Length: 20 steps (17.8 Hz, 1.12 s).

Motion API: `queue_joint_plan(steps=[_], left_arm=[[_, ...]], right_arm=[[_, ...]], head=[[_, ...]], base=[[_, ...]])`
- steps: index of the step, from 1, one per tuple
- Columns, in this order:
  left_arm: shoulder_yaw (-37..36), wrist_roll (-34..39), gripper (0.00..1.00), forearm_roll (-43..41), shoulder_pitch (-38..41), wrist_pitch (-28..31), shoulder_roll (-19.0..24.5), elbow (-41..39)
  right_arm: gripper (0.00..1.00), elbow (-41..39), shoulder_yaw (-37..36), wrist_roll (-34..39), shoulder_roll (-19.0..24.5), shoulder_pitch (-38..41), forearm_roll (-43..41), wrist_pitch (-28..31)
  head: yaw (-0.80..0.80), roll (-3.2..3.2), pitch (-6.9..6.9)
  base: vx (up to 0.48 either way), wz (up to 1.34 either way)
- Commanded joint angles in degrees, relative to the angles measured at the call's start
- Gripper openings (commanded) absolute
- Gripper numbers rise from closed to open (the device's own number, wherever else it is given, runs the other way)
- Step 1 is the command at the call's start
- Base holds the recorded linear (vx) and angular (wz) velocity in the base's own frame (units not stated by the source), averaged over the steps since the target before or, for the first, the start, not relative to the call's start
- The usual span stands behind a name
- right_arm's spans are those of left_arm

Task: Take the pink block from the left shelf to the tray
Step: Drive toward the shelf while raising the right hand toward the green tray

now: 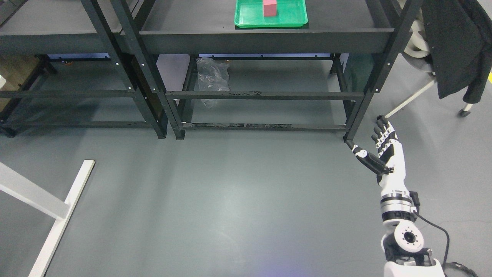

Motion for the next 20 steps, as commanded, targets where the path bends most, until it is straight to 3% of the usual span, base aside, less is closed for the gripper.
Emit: queue_joint_plan(steps=[1, 3, 7, 8, 11, 15, 18, 20], left_arm=[[0.00, 0.02, 1.00, 0.00, 1.14, -0.03, 1.00, -1.00], [0.00, 0.02, 1.00, 0.00, 1.14, -0.03, 1.00, -1.00], [0.00, 0.02, 1.00, 0.00, 1.14, -0.03, 1.00, -1.00], [0.00, 0.02, 1.00, 0.00, 1.14, -0.03, 1.00, -1.00], [0.00, 0.02, 1.00, 0.00, 1.14, -0.03, 1.00, -1.00], [0.00, 0.02, 1.00, 0.00, 1.14, -0.03, 1.00, -1.00], [0.00, 0.02, 1.00, 0.00, 1.14, -0.03, 1.00, -1.00], [0.00, 0.02, 1.00, 0.00, 1.14, -0.03, 1.00, -1.00]], right_arm=[[0.99, -0.07, 1.58, 0.24, -1.00, -0.03, 0.37, -4.03], [0.99, 0.02, 1.58, 0.15, -1.00, -0.38, 6.14, -5.99], [0.99, 0.02, 3.32, -0.55, -1.00, -1.78, 46.51, -1.35], [0.99, 0.02, 5.34, -0.55, -1.00, -1.79, 51.48, -0.46], [0.99, -0.07, 7.03, -0.02, -1.00, -1.61, 52.15, 0.69], [0.99, -3.31, 6.24, -1.95, -1.00, -1.61, 52.93, -2.03], [0.99, -3.32, 6.76, -1.96, -2.02, -1.70, 68.36, -1.25], [0.99, -3.32, 7.03, -2.22, -2.11, -1.70, 73.58, -0.55]], head=[[0.00, 0.00, 0.00], [0.00, 0.00, 0.00], [0.00, 0.00, 0.00], [0.00, 0.00, 0.00], [0.00, 0.00, 0.00], [0.00, 0.00, 0.00], [0.00, 0.00, 0.00], [0.00, 0.00, 0.00]], base=[[0.095, 0.06], [0.110, 0.09], [0.141, 0.13], [0.152, 0.15], [0.134, 0.09], [0.098, -0.14], [0.092, -0.29], [0.093, -0.22]])
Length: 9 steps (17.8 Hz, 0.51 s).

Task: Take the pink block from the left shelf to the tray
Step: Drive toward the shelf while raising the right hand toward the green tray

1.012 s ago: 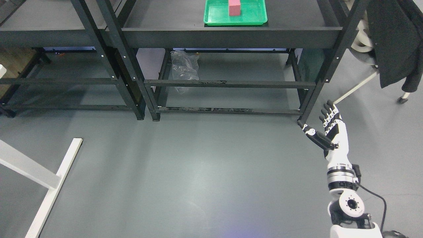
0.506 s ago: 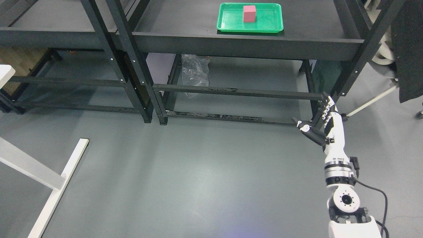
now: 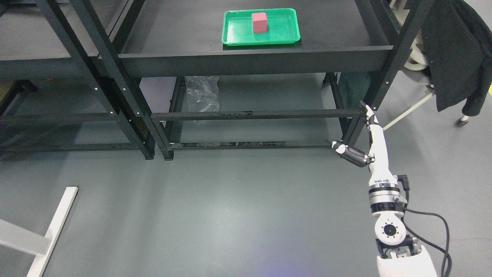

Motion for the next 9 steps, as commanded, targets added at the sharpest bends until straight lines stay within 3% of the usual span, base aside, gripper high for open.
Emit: queue_joint_plan(steps=[1, 5, 7, 9], left_arm=[[0.00, 0.01, 1.00, 0.00, 1.15, -0.03, 1.00, -1.00], [0.00, 0.01, 1.00, 0.00, 1.15, -0.03, 1.00, -1.00], [0.00, 0.01, 1.00, 0.00, 1.15, -0.03, 1.00, -1.00], [0.00, 0.01, 1.00, 0.00, 1.15, -0.03, 1.00, -1.00]], right_arm=[[1.00, -1.63, 2.30, -1.27, -1.96, 0.60, 46.64, 1.03], [1.00, -1.89, 2.48, -4.45, -2.05, 0.69, 46.46, 0.94], [0.99, -1.80, 3.79, -2.26, -2.14, 0.34, 46.72, 0.77], [0.99, -1.80, 4.24, 4.93, -2.23, -0.71, 48.04, 0.76]], head=[[0.00, 0.00, 0.00], [0.00, 0.00, 0.00], [0.00, 0.00, 0.00], [0.00, 0.00, 0.00]], base=[[0.103, -0.17], [0.134, -0.13], [0.163, -0.02], [0.195, 0.04]])
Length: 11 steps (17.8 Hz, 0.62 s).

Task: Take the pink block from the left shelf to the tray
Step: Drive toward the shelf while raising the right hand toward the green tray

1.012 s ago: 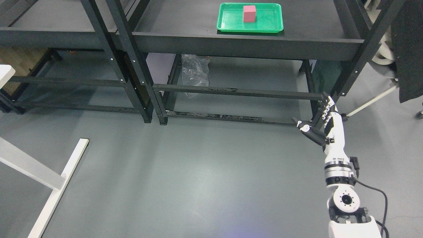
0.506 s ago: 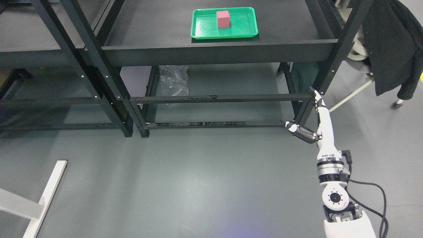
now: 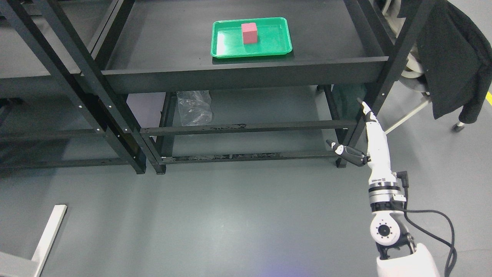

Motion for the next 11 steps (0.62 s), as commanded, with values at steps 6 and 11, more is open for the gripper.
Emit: queue_joint_plan(steps=[6, 11], left_arm=[[0.00, 0.01, 1.00, 0.00, 1.14, -0.03, 1.00, -1.00], [0.00, 0.01, 1.00, 0.00, 1.14, -0.03, 1.00, -1.00]], right_arm=[[0.99, -0.73, 2.32, 8.96, -3.73, -1.78, 35.38, -0.73], [0.99, -1.00, 0.92, 1.86, -4.53, -2.13, 36.61, -0.55]], head=[[0.00, 0.00, 0.00], [0.00, 0.00, 0.00]], base=[[0.204, 0.18], [0.222, 0.25]])
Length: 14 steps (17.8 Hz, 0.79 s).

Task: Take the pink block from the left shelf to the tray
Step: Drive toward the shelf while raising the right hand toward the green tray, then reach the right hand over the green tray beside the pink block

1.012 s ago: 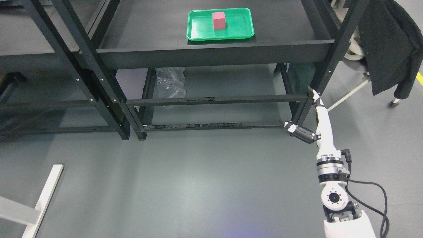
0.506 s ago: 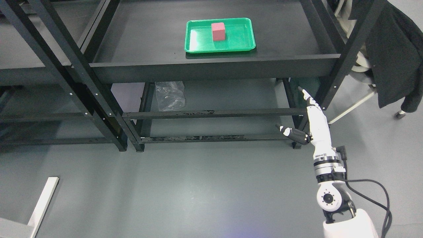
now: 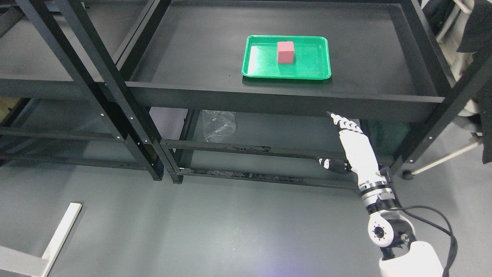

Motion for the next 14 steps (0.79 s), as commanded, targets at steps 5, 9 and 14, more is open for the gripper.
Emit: queue_joint_plan(steps=[5, 9, 14], left_arm=[[0.00, 0.02, 1.00, 0.00, 1.14, -0.04, 1.00, -1.00], [0.00, 0.02, 1.00, 0.00, 1.14, -0.04, 1.00, -1.00], [0.00, 0.02, 1.00, 0.00, 1.14, -0.04, 1.00, -1.00]], right_arm=[[0.99, -0.80, -0.41, -8.10, -2.30, -1.65, 19.05, 0.18], [0.99, -0.80, -0.49, -16.43, -2.30, -1.56, 15.99, 0.62], [0.99, -0.71, -0.23, -17.77, -2.38, -1.65, 11.93, 0.27]], head=[[0.00, 0.00, 0.00], [0.00, 0.00, 0.00], [0.00, 0.00, 0.00]], base=[[0.221, 0.23], [0.232, 0.19], [0.224, 0.09]])
